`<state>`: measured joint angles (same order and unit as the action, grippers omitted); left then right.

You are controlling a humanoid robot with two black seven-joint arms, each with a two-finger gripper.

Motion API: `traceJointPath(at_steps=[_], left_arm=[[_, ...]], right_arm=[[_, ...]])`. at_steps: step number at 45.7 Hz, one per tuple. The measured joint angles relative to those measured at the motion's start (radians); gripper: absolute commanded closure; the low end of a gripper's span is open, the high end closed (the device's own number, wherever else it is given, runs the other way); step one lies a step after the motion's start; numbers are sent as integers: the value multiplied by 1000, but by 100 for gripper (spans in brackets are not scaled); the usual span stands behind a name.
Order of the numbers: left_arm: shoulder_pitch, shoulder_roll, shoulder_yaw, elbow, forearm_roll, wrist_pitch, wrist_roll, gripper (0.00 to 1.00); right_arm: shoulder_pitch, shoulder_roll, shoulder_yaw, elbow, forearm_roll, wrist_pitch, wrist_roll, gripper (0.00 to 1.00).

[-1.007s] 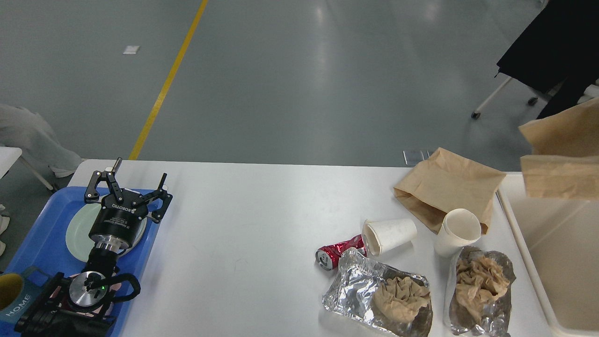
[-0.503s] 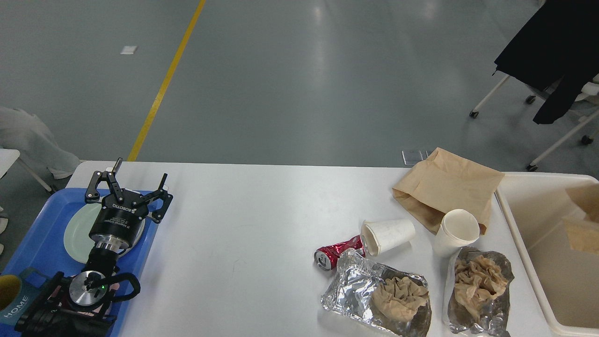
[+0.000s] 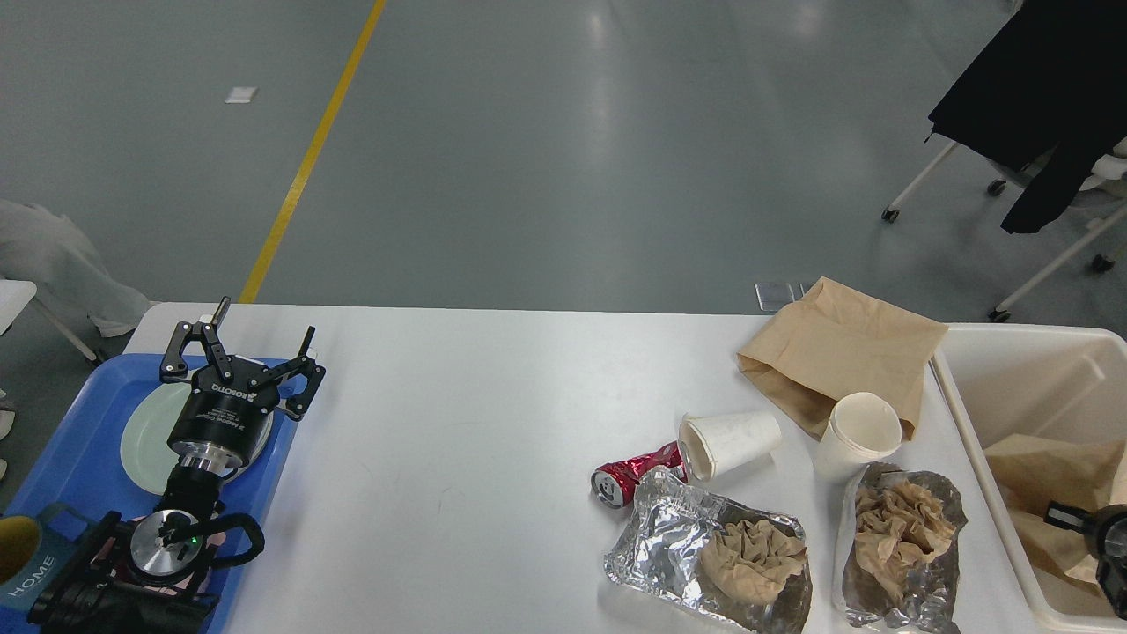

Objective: Tidy desktop
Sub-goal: 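Open the right gripper inside the bin to drop the bag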

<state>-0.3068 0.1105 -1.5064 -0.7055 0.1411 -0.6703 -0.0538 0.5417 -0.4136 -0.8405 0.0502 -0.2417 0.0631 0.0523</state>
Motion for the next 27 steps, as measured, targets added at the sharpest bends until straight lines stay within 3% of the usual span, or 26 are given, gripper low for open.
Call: traceJointPath(at_steps=[8, 20, 21, 25, 27], left_arm=[[0, 0, 0, 0, 0, 0, 0, 3], [0, 0, 0, 0, 0, 0, 0, 3], [0, 0, 0, 0, 0, 0, 0, 3], [0, 0, 0, 0, 0, 0, 0, 3], [0, 0, 0, 0, 0, 0, 0, 3]], right_arm=[[-23, 8, 11, -3, 1, -50, -43, 100], [-65, 32, 26, -1, 1, -56, -52, 100], [-66, 33, 29, -1, 1, -56, -52, 96], [-70, 32, 45, -1, 1, -58, -52, 34], [-74, 32, 52, -1, 1, -62, -51, 24]])
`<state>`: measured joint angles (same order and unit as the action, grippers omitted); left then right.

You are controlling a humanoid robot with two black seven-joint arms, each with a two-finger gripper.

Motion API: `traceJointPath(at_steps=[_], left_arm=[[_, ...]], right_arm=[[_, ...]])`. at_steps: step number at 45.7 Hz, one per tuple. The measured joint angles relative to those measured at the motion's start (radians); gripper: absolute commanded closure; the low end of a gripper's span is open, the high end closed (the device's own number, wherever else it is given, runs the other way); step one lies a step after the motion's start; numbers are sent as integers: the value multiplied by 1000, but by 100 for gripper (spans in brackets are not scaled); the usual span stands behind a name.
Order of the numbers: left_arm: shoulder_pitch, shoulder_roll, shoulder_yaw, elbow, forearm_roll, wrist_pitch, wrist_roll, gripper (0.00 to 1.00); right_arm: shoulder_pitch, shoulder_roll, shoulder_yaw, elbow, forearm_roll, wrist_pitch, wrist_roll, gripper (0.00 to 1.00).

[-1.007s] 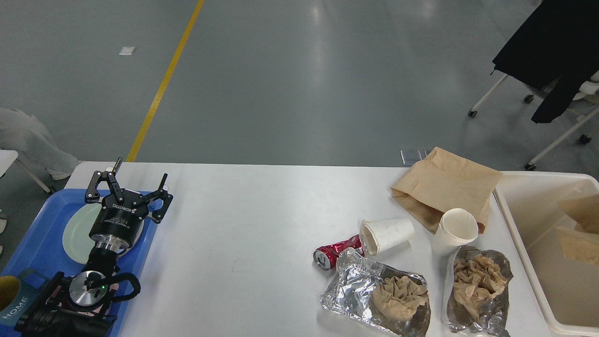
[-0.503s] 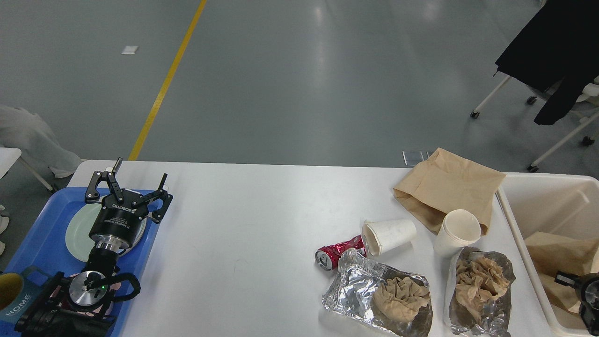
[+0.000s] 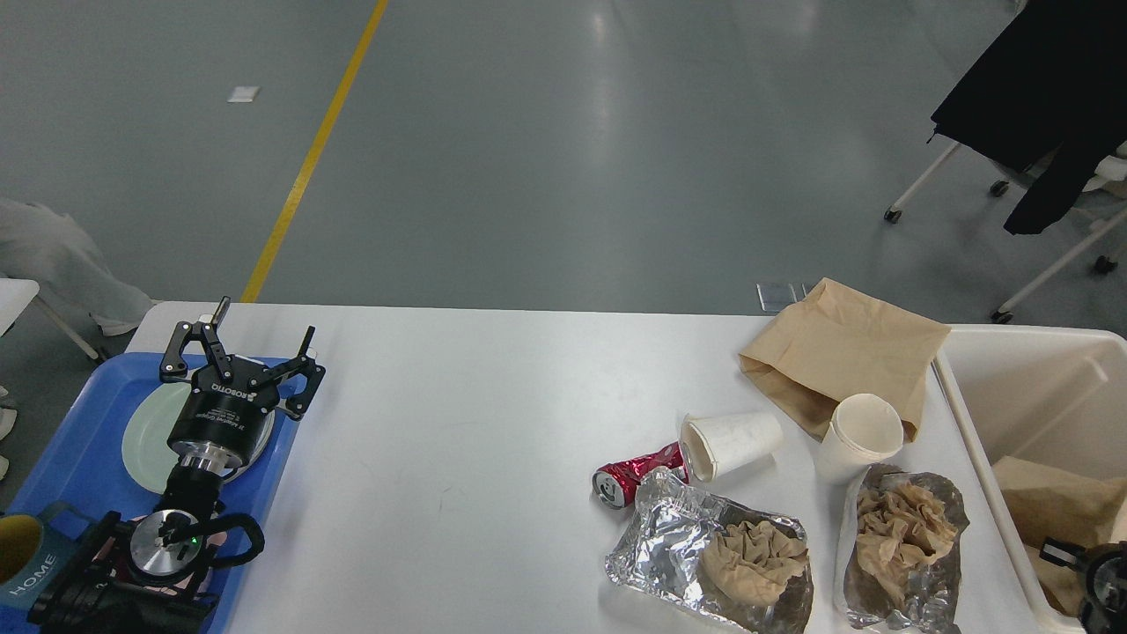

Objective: Tidy desktop
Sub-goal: 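Open the right gripper inside the bin to drop the bag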

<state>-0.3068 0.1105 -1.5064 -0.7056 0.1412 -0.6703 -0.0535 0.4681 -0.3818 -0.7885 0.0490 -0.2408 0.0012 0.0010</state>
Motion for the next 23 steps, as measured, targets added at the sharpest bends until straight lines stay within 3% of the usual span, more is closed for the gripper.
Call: traceJointPath(at_steps=[4, 23], left_arm=[[0, 0, 0, 0, 0, 0, 0, 3], [0, 1, 0, 0, 0, 0, 0, 3]], right_arm=[[-4, -1, 8, 1, 0, -28, 3, 1], [-3, -16, 11, 18, 0, -63, 7, 0]])
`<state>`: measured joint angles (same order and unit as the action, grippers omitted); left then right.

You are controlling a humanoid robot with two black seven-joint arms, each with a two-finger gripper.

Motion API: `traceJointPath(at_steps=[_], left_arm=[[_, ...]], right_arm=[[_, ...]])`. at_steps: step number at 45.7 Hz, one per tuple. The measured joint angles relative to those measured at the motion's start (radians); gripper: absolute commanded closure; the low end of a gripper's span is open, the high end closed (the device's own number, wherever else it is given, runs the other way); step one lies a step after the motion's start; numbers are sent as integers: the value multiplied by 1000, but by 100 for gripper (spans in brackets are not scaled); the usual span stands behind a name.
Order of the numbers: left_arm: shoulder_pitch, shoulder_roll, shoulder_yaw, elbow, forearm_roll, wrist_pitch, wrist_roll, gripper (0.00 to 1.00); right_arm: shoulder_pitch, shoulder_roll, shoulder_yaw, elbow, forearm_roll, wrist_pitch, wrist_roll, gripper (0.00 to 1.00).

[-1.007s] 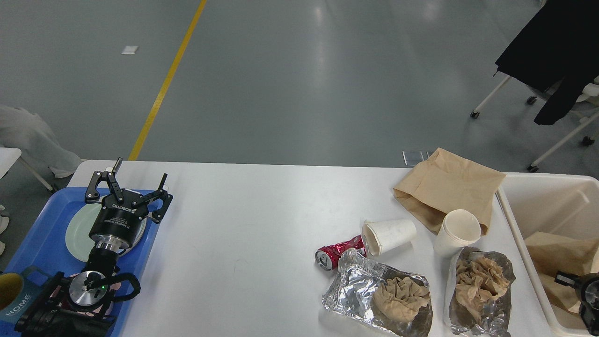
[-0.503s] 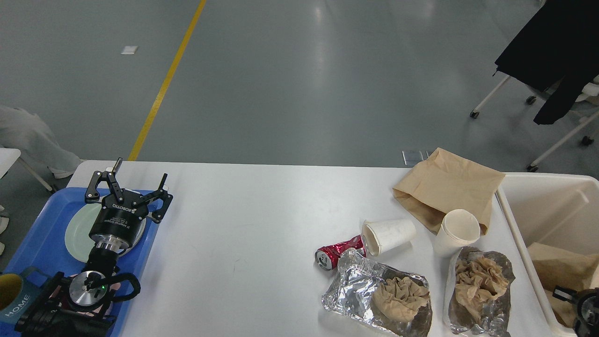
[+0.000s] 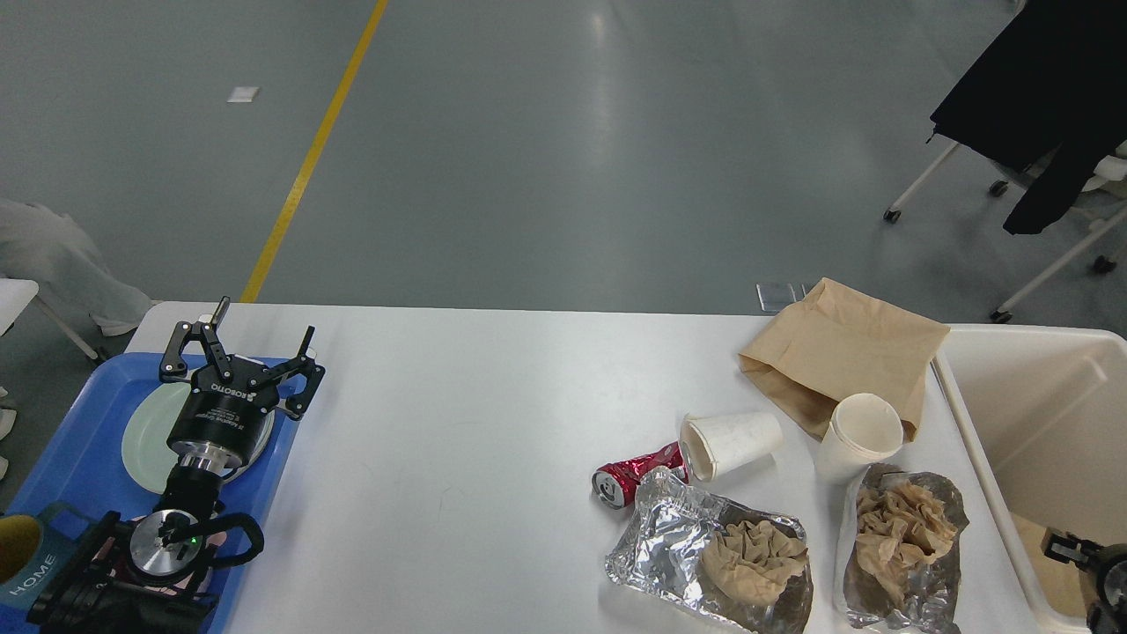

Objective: Tidy desktop
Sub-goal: 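Open the right gripper inside the bin to drop the bag, then raise the right gripper and move it to the second brown bag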

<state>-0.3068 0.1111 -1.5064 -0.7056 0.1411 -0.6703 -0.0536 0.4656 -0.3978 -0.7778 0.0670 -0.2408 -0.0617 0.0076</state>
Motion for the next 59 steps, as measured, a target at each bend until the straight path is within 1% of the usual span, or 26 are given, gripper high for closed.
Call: traceJointPath(at_steps=[11, 17, 21, 27, 31, 34, 37, 39, 42, 45, 49, 52, 56, 59], left_arm=[[0, 0, 0, 0, 0, 0, 0, 3], [0, 0, 0, 0, 0, 0, 0, 3], [0, 0, 0, 0, 0, 0, 0, 3], [0, 0, 0, 0, 0, 0, 0, 3], [0, 0, 0, 0, 0, 0, 0, 3], [0, 0, 0, 0, 0, 0, 0, 3], [0, -1, 0, 0, 0, 0, 0, 3], [0, -1, 0, 0, 0, 0, 0, 3], [0, -1, 0, 0, 0, 0, 0, 3], [0, -1, 0, 0, 0, 0, 0, 3], [0, -1, 0, 0, 0, 0, 0, 3], [0, -1, 0, 0, 0, 0, 0, 3], [0, -1, 0, 0, 0, 0, 0, 3], [0, -1, 0, 0, 0, 0, 0, 3]], right_arm=[[28, -28, 0, 47, -2, 5, 0, 0], [110, -109, -17, 162, -16, 27, -6, 0], [208, -170, -55, 262, -33, 60, -14, 0], [422, -243, -182, 440, -88, 114, -41, 0], [608, -277, -311, 602, -107, 146, -54, 0], [788, -287, -431, 733, -111, 177, -57, 0], [970, -275, -552, 861, -111, 229, -59, 0], [1084, -243, -627, 939, -110, 282, -60, 0], [1217, -179, -707, 1011, -108, 370, -61, 0], [1331, -105, -756, 1054, -106, 485, -61, 0], [1468, -20, -760, 1083, -103, 656, -62, 0], [1558, 31, -734, 1112, -99, 752, -62, 0], [1667, 78, -698, 1179, -96, 841, -63, 0], [1740, 103, -677, 1234, -95, 876, -63, 0]])
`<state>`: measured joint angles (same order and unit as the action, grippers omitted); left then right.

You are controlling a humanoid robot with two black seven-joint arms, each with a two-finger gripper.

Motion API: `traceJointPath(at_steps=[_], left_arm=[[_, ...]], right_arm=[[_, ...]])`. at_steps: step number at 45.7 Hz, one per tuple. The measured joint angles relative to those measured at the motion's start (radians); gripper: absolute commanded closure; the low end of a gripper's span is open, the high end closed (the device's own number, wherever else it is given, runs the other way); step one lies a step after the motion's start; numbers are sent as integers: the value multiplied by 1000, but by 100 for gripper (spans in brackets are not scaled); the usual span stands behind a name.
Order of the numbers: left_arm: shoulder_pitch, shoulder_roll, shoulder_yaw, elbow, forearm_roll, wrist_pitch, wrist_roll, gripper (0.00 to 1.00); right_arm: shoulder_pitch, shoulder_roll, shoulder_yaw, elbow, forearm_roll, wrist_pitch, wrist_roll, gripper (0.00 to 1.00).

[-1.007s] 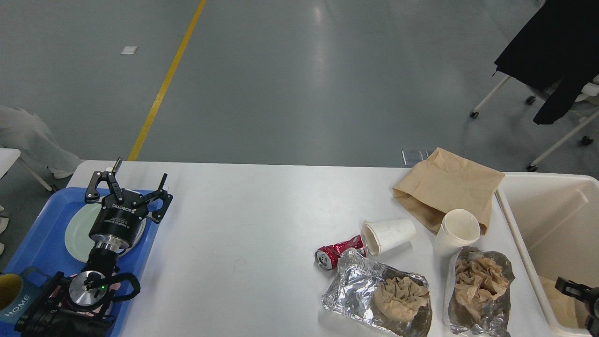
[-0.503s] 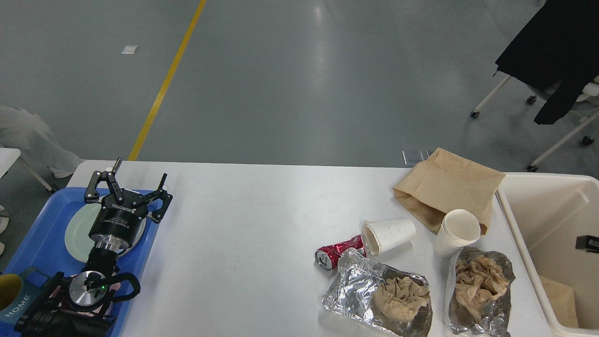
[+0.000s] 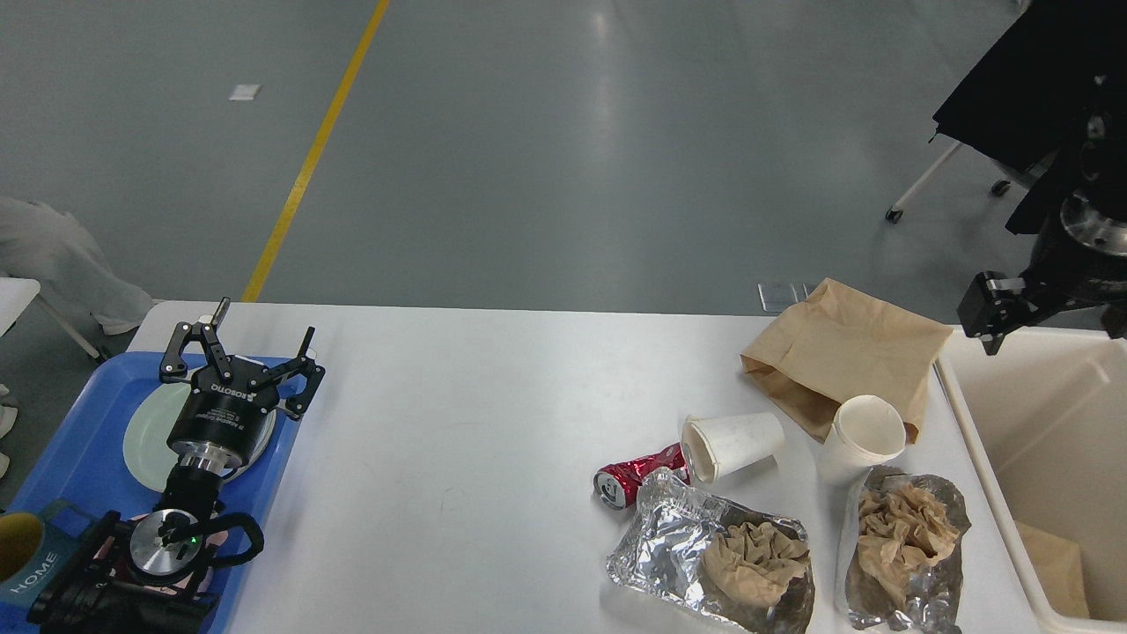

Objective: Tidy desktop
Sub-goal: 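Raise the right gripper and move it to the second brown bag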

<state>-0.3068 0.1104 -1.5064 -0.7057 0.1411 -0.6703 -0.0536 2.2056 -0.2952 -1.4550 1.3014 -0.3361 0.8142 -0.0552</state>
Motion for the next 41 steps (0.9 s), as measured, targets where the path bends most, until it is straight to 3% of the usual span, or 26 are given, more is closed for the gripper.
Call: traceJointPath(at_steps=[9, 17, 31, 41], left_arm=[[0, 0, 0, 0, 0, 0, 0, 3], [0, 0, 0, 0, 0, 0, 0, 3], [0, 0, 0, 0, 0, 0, 0, 3], [0, 0, 0, 0, 0, 0, 0, 3]], right_arm=[[236, 9, 121, 236, 0, 13, 0, 0], [275, 0, 224, 336, 4, -11, 1, 0], [193, -24, 200, 310, 25, -156, 2, 1], [-10, -118, 126, 113, 205, -270, 1, 0]])
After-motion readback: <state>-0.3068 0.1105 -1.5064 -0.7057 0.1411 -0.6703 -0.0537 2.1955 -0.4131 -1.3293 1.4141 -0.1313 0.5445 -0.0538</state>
